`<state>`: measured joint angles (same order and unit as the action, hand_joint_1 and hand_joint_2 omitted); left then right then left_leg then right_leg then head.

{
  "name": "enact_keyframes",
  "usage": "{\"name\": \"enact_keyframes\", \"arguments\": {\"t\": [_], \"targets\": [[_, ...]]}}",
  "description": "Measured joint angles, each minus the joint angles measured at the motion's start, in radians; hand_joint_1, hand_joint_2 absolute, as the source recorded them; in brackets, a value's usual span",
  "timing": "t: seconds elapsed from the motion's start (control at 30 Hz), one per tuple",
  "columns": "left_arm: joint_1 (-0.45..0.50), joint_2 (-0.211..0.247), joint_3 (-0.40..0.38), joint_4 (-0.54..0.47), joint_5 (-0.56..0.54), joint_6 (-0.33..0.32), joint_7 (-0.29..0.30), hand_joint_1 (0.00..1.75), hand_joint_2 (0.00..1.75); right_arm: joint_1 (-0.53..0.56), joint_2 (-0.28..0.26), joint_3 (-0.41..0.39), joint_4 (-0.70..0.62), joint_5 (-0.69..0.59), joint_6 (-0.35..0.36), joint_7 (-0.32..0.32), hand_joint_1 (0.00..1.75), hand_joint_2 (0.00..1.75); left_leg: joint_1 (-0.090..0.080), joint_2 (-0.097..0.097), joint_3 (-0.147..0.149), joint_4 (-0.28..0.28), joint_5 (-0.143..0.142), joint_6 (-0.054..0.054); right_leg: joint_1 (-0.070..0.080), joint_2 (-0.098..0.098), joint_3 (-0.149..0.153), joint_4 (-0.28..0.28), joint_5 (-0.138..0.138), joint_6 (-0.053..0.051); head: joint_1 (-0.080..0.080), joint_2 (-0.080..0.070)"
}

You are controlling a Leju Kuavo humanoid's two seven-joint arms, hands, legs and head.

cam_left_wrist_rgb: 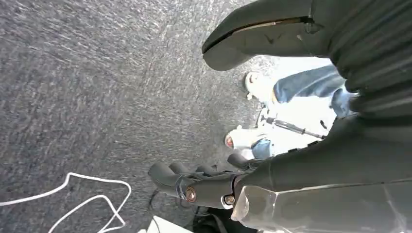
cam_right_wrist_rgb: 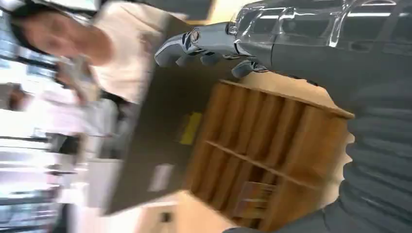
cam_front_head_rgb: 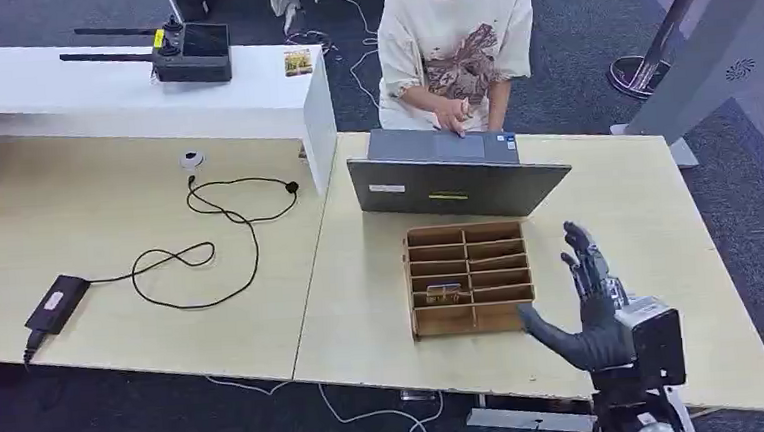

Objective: Pass the card to the sensor for recognition and then transmit it.

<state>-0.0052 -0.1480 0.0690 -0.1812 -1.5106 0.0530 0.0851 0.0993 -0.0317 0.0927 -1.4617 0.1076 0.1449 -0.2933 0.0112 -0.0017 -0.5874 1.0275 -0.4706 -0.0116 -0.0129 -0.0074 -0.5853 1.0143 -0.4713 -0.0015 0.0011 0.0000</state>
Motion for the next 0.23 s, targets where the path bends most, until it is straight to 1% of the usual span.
{"name": "enact_keyframes", "arguments": {"t": [0.1, 0.13, 0.23], "targets": [[0.000, 0.003, 0.000, 0.000, -0.002, 0.000, 0.005, 0.00, 1.75, 0.040, -0.004, 0.006, 0.064, -0.004, 0.012, 0.027, 0.00, 0.00, 0.000, 0.000, 0.000, 0.000, 0.000, 0.000, 0.000, 0.000, 0.000, 0.000, 0.000, 0.000, 0.000, 0.000], [0.000, 0.004, 0.000, 0.000, -0.002, 0.000, 0.005, 0.00, 1.75, 0.051, -0.004, 0.007, 0.073, -0.009, 0.020, 0.028, 0.00, 1.75, 0.000, 0.000, 0.000, 0.000, 0.000, 0.000, 0.000, 0.000, 0.000, 0.000, 0.000, 0.000, 0.000, 0.000], [0.000, 0.006, 0.000, 0.000, -0.002, 0.002, 0.004, 0.00, 1.75, 0.066, -0.006, 0.008, 0.088, -0.015, 0.024, 0.030, 0.00, 1.75, 0.000, 0.001, 0.000, 0.000, 0.000, 0.000, 0.000, 0.001, -0.001, 0.000, 0.000, 0.000, 0.000, 0.000]]}}
